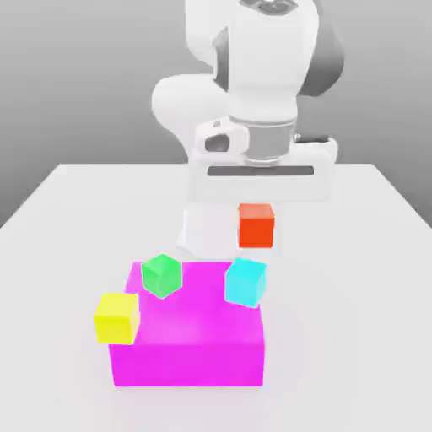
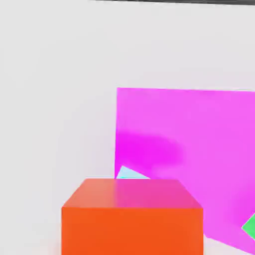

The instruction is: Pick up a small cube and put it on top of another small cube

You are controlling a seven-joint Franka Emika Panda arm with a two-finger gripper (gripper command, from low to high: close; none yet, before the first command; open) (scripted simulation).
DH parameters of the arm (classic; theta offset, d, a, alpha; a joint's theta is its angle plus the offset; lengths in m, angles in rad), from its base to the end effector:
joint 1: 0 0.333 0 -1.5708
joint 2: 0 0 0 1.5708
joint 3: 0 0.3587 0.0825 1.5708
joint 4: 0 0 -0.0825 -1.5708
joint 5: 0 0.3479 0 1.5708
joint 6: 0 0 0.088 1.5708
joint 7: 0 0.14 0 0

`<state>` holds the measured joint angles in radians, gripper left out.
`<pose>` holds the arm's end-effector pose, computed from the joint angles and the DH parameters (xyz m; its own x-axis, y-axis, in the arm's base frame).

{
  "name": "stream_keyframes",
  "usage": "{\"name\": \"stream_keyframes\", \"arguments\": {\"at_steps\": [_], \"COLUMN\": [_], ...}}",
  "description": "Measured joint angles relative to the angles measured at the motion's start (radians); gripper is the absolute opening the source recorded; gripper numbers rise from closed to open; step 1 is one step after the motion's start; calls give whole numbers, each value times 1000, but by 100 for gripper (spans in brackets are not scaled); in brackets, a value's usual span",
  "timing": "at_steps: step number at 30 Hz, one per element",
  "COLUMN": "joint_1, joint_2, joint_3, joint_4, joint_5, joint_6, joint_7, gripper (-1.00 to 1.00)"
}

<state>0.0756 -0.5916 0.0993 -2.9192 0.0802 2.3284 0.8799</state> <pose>0.2622 0.0465 0.3572 0.7131 -0.7011 -0.0023 -0.7011 -0.7130 -0.0018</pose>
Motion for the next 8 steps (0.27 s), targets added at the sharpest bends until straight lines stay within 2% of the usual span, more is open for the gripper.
{"name": "stream_keyframes", "arguments": {"at_steps": [5, 6, 8], "joint_1": [-10, -11, -11], "joint_2": [136, 155, 155], "joint_3": [17, 19, 19], "joint_4": [-59, -65, -65], "joint_5": [12, 13, 13], "joint_6": [196, 221, 221], "joint_7": [-4, -4, -4], "gripper": [-100, 100, 100]}}
